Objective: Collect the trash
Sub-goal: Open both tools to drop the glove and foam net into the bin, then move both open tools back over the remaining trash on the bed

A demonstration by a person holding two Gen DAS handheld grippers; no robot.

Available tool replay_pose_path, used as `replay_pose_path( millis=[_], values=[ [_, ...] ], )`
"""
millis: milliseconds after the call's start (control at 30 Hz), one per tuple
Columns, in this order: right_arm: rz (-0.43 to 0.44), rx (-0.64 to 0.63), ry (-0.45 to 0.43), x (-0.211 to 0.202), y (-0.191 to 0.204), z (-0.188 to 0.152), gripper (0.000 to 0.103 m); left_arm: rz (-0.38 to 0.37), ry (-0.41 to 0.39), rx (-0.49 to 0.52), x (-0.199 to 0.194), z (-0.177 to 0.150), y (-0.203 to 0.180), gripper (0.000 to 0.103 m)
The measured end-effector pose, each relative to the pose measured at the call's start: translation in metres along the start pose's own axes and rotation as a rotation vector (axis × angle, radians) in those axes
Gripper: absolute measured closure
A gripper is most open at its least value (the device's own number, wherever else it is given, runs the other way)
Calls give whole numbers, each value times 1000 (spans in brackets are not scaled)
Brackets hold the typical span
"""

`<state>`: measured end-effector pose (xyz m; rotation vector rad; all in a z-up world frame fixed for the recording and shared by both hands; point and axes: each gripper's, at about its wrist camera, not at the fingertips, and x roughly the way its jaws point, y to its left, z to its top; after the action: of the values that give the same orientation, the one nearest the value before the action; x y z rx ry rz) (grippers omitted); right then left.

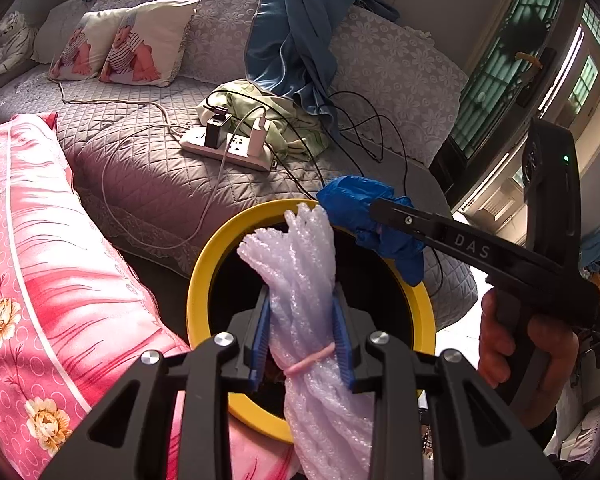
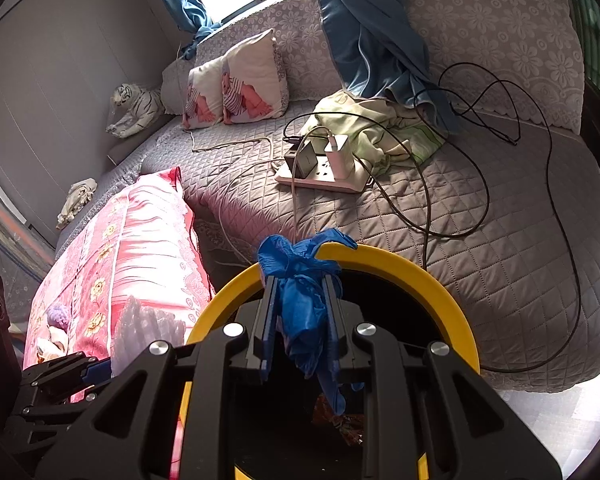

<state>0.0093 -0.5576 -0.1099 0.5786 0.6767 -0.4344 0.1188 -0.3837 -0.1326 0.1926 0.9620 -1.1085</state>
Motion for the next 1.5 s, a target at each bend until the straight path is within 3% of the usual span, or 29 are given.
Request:
replay_pose_path(
  millis=[67,133,200,433,700,1000,1267,1500],
  values=[
    [-9,10,-4,0,-3,0,80,8,-2,-8,0,0,1,71],
    [-12,31,-9,0,-7,1,62,3,-10,-22,-2,-2,4,56],
    [-15,54,-14,-1,-12,2,55,3,-19,-41,-4,-2,8,49],
    [-27,58,-30,-8,-13,5,55,13,-47,-114,-19,-3,36,49],
    [14,-6,-37,-15,16,8,55,119,-121,-172,-67,-5,81,49],
    [176,-176,21,-1,101,-6,50,279,-216,-265,-159,-39,157,39],
    [388,-320,139,29,199,-37,42,435,-296,-411,-248,-100,223,26],
    [528,-483,231,38,284,-78,38,528,-333,-521,-297,-155,262,17]
  ],
)
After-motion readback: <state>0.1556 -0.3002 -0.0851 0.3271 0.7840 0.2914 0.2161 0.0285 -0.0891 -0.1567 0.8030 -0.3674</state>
